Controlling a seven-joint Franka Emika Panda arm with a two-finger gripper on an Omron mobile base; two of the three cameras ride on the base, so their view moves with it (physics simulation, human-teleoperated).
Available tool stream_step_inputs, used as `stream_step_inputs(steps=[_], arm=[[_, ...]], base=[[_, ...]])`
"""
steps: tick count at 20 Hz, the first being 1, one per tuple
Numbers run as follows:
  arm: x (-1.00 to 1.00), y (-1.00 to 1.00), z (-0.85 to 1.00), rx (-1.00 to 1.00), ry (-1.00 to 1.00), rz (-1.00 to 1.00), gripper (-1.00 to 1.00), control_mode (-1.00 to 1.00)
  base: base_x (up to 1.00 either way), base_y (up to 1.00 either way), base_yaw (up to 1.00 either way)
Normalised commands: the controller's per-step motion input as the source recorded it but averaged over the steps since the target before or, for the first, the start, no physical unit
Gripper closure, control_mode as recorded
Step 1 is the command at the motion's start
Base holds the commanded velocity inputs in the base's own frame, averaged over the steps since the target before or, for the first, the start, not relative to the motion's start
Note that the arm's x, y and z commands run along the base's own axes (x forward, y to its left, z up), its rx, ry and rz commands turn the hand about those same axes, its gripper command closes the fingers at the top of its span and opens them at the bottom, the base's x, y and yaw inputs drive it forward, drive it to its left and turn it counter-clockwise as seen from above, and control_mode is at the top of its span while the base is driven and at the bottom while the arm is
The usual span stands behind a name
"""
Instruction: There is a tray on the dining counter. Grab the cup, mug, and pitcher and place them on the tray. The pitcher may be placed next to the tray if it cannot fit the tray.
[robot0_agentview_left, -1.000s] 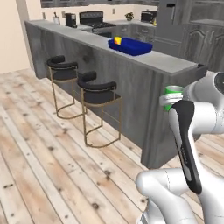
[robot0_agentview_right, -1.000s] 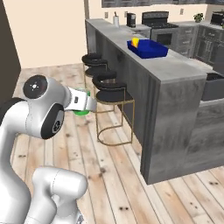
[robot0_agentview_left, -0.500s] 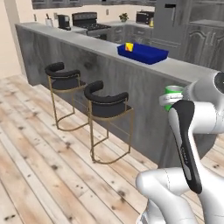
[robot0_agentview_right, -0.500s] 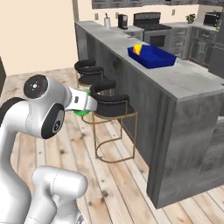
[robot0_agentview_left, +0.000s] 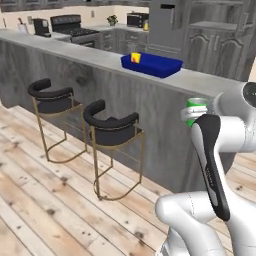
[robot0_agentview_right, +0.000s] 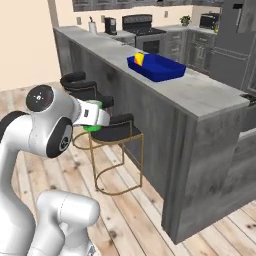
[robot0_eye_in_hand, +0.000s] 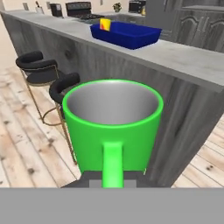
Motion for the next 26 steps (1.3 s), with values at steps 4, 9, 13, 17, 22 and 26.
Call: stream_step_inputs(steps=[4,9,13,17,22,26], arm=[[0.0,0.0,0.0,0.0,0.0,0.0,1.0,1.0],[0.0,0.0,0.0,0.0,0.0,0.0,1.0,1.0],[0.0,0.0,0.0,0.0,0.0,0.0,1.0,1.0],[0.0,0.0,0.0,0.0,0.0,0.0,1.0,1.0],[0.0,0.0,0.0,0.0,0.0,0.0,1.0,1.0],[0.0,0.0,0.0,0.0,0.0,0.0,1.0,1.0]], base=[[0.54,0.3,-0.34],[0.6,0.49,-0.33],[0.58,0.62,-0.33],[0.55,0.53,-0.34],[0.56,0.15,-0.26],[0.57,0.02,-0.1]])
